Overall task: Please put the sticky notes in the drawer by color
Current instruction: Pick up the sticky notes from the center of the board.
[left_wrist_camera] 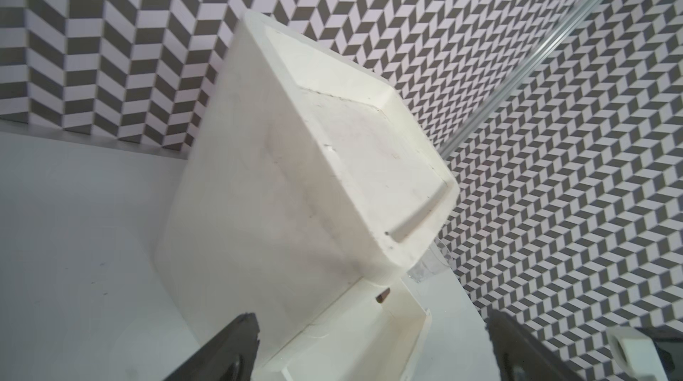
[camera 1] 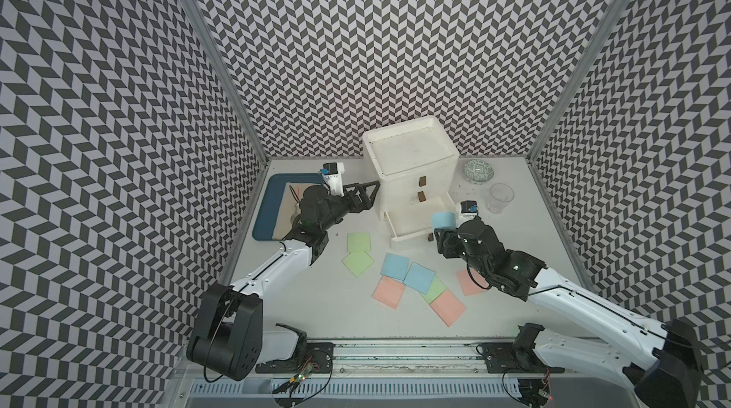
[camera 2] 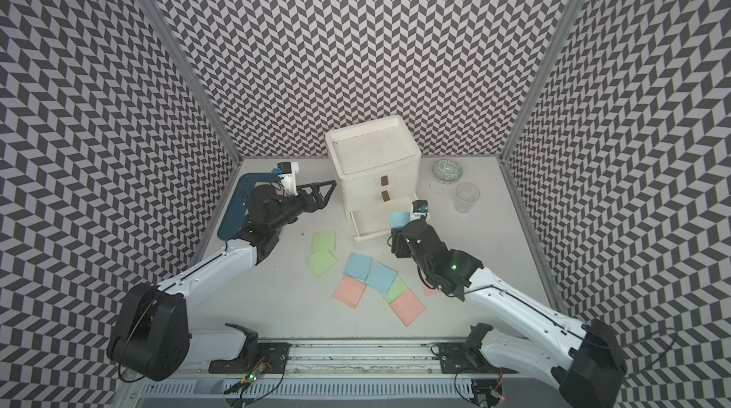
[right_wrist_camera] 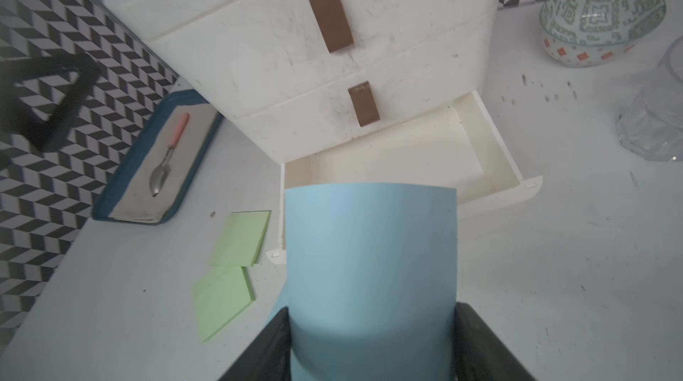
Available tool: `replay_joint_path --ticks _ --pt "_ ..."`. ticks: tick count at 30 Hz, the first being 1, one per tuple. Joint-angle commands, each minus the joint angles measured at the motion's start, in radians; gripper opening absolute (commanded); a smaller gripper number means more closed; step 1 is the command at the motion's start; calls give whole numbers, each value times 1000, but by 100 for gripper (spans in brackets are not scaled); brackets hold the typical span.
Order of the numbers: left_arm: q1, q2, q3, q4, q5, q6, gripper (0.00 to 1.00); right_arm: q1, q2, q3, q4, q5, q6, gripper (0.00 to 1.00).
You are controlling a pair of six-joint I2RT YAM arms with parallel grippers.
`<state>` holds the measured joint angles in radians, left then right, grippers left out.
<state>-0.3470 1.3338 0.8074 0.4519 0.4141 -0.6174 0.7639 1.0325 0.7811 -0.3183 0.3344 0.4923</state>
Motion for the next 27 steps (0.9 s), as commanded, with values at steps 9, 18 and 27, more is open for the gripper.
replay_joint_path --ticks 9,18,27 --pt "-125 172 33 340 443 -348 97 -90 29 40 308 -268 -192 68" --pt "-189 259 125 367 470 -373 93 -123 104 65 341 -362 -215 68" --pt "-208 348 161 404 489 -400 51 -129 99 53 363 -403 -211 68"
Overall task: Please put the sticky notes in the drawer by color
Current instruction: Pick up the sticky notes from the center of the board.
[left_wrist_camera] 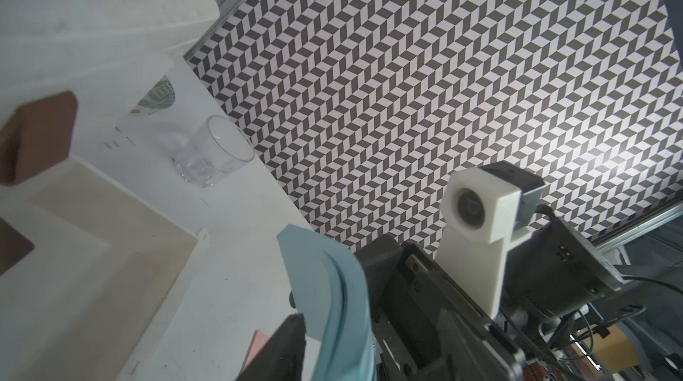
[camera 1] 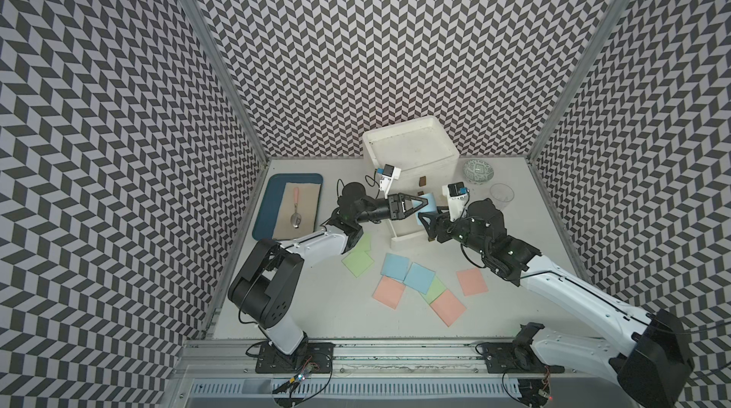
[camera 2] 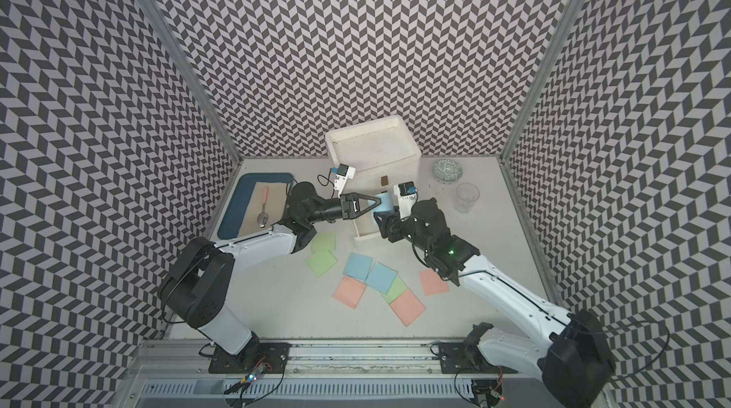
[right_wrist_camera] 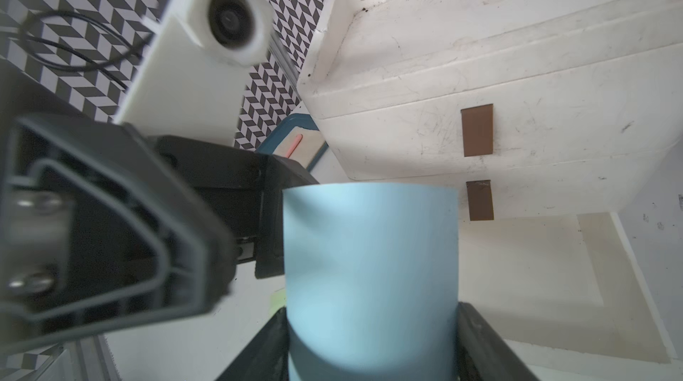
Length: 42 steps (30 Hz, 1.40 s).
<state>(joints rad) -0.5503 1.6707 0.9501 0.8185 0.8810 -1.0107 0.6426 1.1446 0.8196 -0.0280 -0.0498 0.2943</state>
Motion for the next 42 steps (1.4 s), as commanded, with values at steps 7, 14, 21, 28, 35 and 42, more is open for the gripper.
replay_joint_path --ticks 7,14,21,28,35,42 --pt "-2 12 20 18 10 10 15 -13 -7 15 67 -7 -16 73" --pt "28 -6 -7 22 -4 9 7 -90 -5 48 -1 -104 3 88" --pt "87 -49 -58 85 14 -20 8 -404 -43 -53 174 -618 223 89" --pt "90 15 -87 442 112 -260 8 -425 163 -78 519 -1047 481 80" --pt "84 157 -79 883 122 -574 7 -406 164 -126 708 -1117 595 78" --pt "66 192 -65 926 118 -604 7 -402 147 -129 760 -1121 646 72"
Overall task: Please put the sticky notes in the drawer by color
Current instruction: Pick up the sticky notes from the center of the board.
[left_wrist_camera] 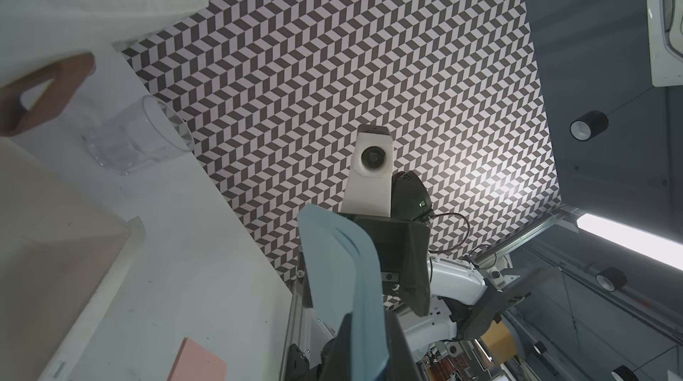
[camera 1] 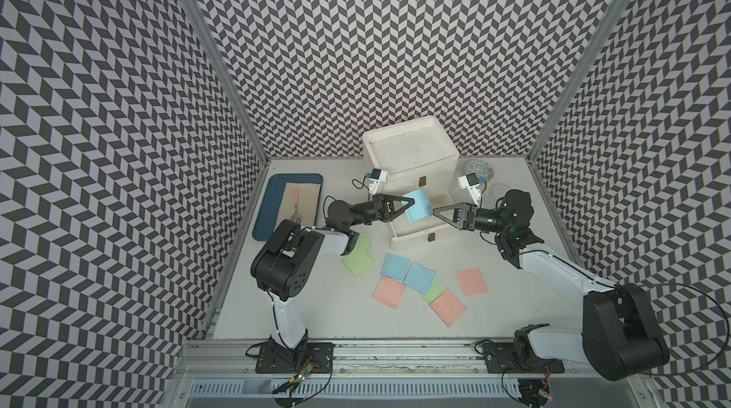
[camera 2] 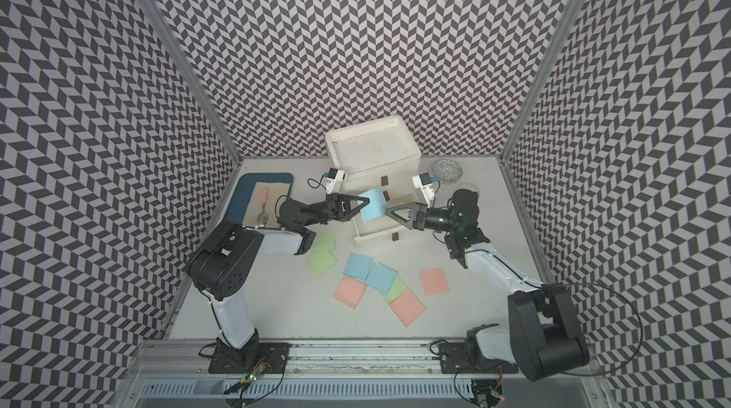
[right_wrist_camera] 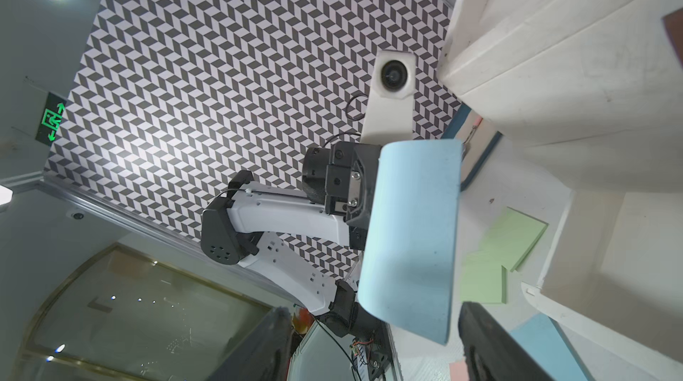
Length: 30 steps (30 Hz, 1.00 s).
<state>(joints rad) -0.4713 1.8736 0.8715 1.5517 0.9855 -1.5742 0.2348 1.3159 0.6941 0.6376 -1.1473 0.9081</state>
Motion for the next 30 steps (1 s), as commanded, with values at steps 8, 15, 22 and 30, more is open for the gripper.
replay_joint_path --ticks 8,15,22,30 --pt "-29 -42 26 179 21 -27 7 6 21 -4 131 -11 62 68" --pt "-36 -76 29 114 23 28 7 28 29 7 81 15 16 65" --pt "-38 -78 28 96 26 40 7 38 17 24 63 0 0 45" --pt "-9 -77 -6 35 28 72 33 26 0 42 -17 -6 -54 15"
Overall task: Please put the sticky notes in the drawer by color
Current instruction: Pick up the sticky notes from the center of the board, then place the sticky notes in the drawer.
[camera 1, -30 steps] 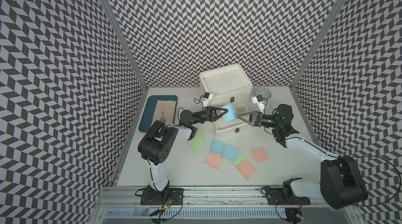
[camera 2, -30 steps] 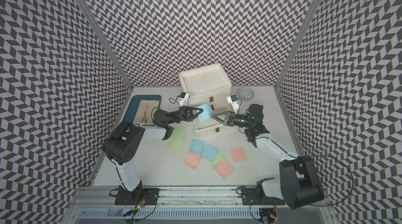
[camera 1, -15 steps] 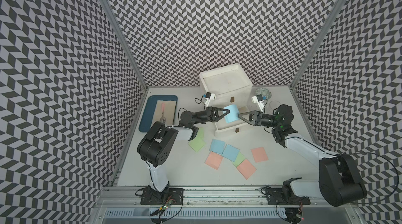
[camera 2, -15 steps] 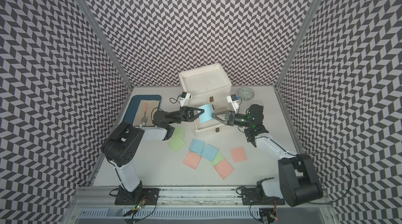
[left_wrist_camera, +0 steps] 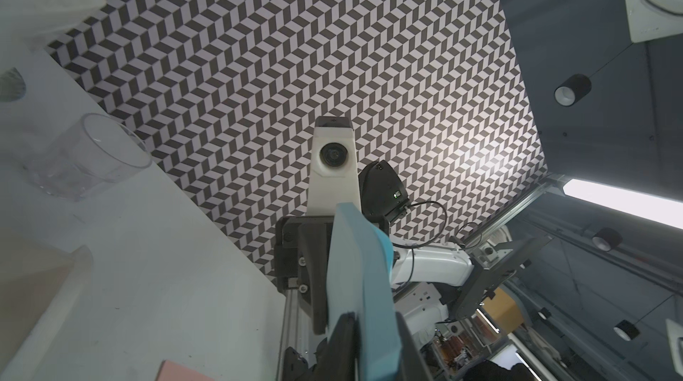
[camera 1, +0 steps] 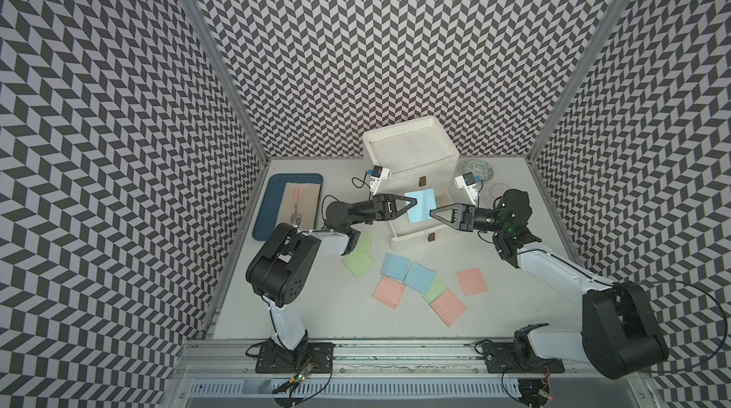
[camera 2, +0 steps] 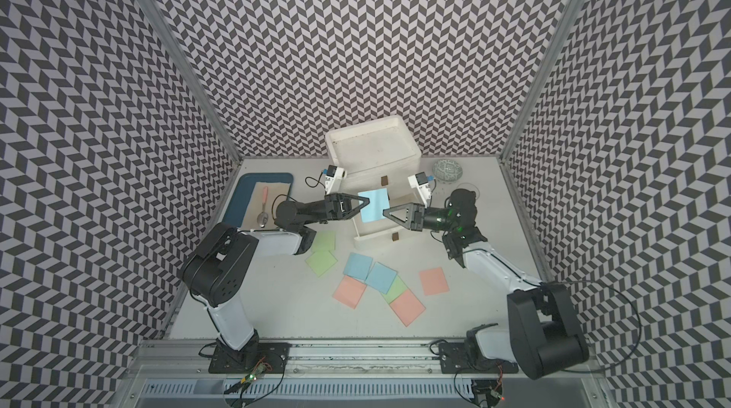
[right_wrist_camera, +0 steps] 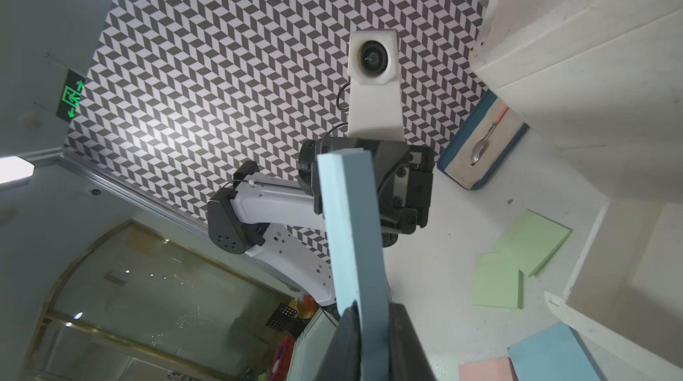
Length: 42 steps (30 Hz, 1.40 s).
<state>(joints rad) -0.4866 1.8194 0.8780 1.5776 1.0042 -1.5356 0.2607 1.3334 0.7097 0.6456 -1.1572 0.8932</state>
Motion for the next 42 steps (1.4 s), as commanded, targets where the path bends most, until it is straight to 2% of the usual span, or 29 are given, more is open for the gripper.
replay_joint_path --ticks 1,4,7,8,10,13,16,20,25,29,32,37,40,42 --pt "13 -26 -20 -5 11 44 39 -1 -20 27 -34 4 -47 15" --pt "44 -51 -45 -67 18 92 52 -24 -23 30 -100 29 -82 15" --pt "83 -115 -76 -251 7 226 54 -76 -10 30 -216 82 -131 15" --pt "91 -144 -82 -342 -4 295 54 -93 -3 27 -256 104 -150 15" --pt "100 -233 -77 -658 -63 514 54 -124 19 18 -330 174 -191 15" --pt "91 -348 -32 -1082 -243 833 55 -134 65 24 -398 278 -244 16" --pt "95 -418 -24 -1263 -381 984 55 -135 123 37 -398 326 -257 14" --pt "100 -467 -67 -1308 -452 1047 55 -135 191 81 -401 367 -260 15" --pt "101 -469 -108 -1300 -452 1075 55 -135 250 167 -511 448 -325 19" --pt "96 -474 -165 -1216 -438 1059 56 -137 281 197 -569 488 -352 32" --pt "93 -483 -202 -1181 -443 1060 56 -139 287 213 -614 517 -375 45" --pt "91 -520 -246 -1163 -484 1082 56 -128 175 217 -718 676 -461 53" --pt "89 -535 -277 -1139 -506 1086 56 -45 75 224 -820 791 -558 56" --pt "90 -536 -288 -1135 -507 1088 56 102 16 211 -878 900 -629 59"
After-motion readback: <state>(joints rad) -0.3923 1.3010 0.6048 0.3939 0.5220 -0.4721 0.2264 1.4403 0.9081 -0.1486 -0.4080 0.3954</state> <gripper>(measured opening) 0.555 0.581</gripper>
